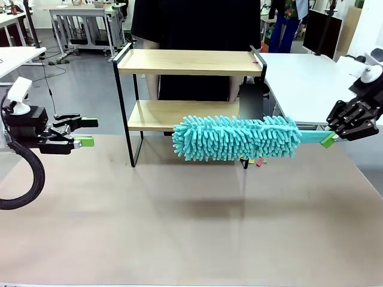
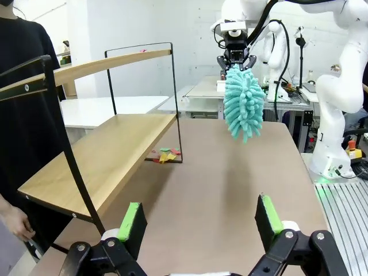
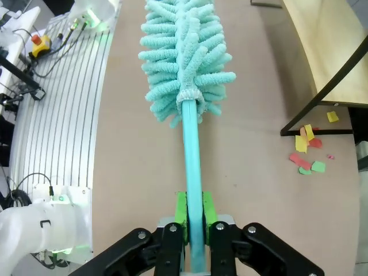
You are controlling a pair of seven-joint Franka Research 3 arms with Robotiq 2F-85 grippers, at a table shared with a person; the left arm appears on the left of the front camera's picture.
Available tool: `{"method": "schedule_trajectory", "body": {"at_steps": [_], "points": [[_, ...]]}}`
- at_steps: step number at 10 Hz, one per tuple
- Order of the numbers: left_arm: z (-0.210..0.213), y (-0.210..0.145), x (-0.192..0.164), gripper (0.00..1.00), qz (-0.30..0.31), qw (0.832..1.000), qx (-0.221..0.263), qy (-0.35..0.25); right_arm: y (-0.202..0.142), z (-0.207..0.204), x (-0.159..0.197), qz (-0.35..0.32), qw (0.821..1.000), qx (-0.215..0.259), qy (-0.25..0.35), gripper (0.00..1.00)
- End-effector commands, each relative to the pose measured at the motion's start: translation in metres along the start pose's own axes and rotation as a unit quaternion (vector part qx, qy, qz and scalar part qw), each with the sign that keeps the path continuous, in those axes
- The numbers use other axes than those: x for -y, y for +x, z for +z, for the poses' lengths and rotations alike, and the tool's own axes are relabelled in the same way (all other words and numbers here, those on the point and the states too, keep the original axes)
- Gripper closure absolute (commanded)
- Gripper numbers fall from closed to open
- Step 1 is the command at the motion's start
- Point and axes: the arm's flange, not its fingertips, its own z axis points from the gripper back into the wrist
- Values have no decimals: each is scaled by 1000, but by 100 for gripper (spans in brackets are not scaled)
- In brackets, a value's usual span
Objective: Clean the shelf.
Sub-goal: Hand the Duster back to the human.
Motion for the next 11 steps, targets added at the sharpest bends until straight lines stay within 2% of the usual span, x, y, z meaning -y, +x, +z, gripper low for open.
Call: {"method": "schedule_trajectory", "body": {"at_steps": [1, 3, 4, 5, 11], "points": [[5, 0, -3, 0, 0, 1000, 4, -10, 2, 3, -3, 9, 1000, 9, -1, 87], [1, -1, -1, 0, 2, 1000, 1, 0, 2, 3, -3, 9, 1000, 9, -1, 87], [-23, 8, 16, 0, -20, 999, 3, -25, 2, 3, -3, 9, 1000, 9, -1, 87], [-37, 14, 25, 0, -17, 999, 7, -26, 2, 3, -3, 9, 1000, 9, -1, 87], [-120, 13, 39, 0, 12, 1000, 1, -8, 2, 3, -3, 9, 1000, 9, -1, 87]]}}
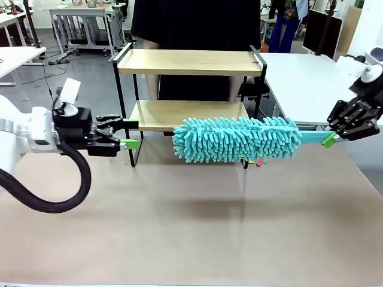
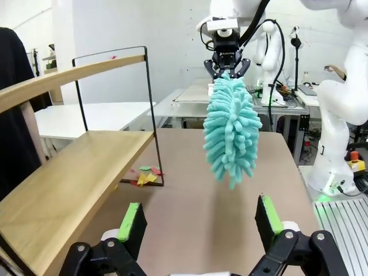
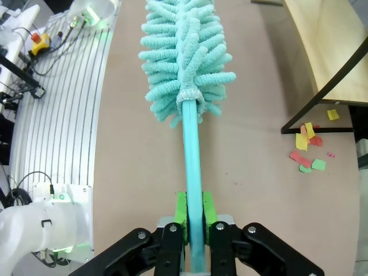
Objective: Clean the shelf.
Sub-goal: Hand the Duster back to the human.
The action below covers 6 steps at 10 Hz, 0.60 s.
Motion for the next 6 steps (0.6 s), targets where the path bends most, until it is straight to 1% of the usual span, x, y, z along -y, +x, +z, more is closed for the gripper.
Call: {"method": "schedule_trajectory", "body": {"at_steps": [1, 4, 6], "points": [[-20, -2, 7, 0, 19, 1000, -6, 3, 0, 2, -2, 10, 1000, 15, 0, 87], [-45, -6, 3, 0, 36, 999, 6, 1, 0, 2, -2, 10, 1000, 15, 0, 87], [-57, -6, -1, 0, 36, 999, 7, 2, 0, 2, -2, 10, 1000, 15, 0, 87]]}}
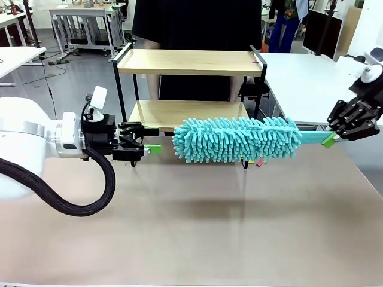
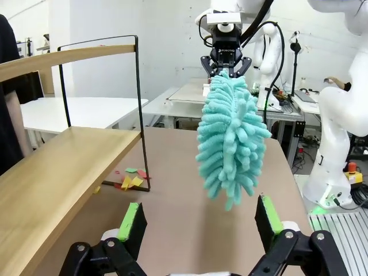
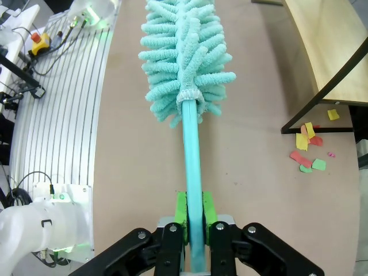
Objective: Clean the shelf.
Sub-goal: Hand the Duster back to the human.
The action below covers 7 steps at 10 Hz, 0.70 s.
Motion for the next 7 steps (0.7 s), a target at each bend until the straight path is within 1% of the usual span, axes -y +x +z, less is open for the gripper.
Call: {"method": "schedule_trajectory", "body": {"at_steps": [1, 5, 7], "points": [[-17, 3, -7, 0, 6, 1000, 0, 7, 0, 2, -2, 10, 1000, 15, 0, 87], [-41, 0, -14, 0, 22, 999, 14, -23, 0, 2, -2, 10, 1000, 15, 0, 87], [-53, -1, -10, 0, 30, 998, 24, -45, 0, 2, -2, 10, 1000, 15, 0, 87]]}}
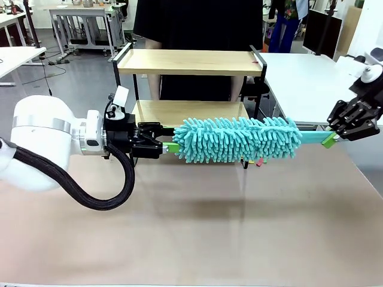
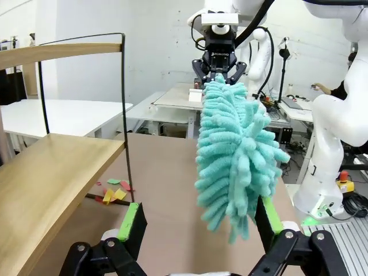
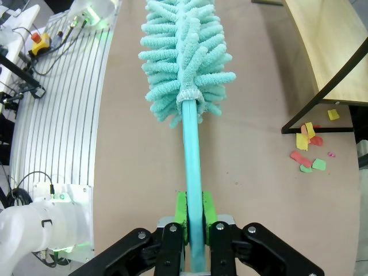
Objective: Clean the shelf.
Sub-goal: Hand the Duster back to the human.
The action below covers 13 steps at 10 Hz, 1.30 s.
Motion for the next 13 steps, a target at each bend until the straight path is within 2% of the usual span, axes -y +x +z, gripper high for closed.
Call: {"method": "schedule_trajectory", "body": {"at_steps": [1, 11, 13], "points": [[-14, 2, 1, 0, 15, 1000, 17, -20, 0, 2, -2, 10, 1000, 15, -1, 87], [-68, -2, 15, 0, 11, 999, 28, -35, 0, 2, -2, 10, 1000, 15, -1, 87], [-70, -1, 18, 59, -2, 999, 30, -37, 0, 2, -2, 10, 1000, 15, -1, 87]]}}
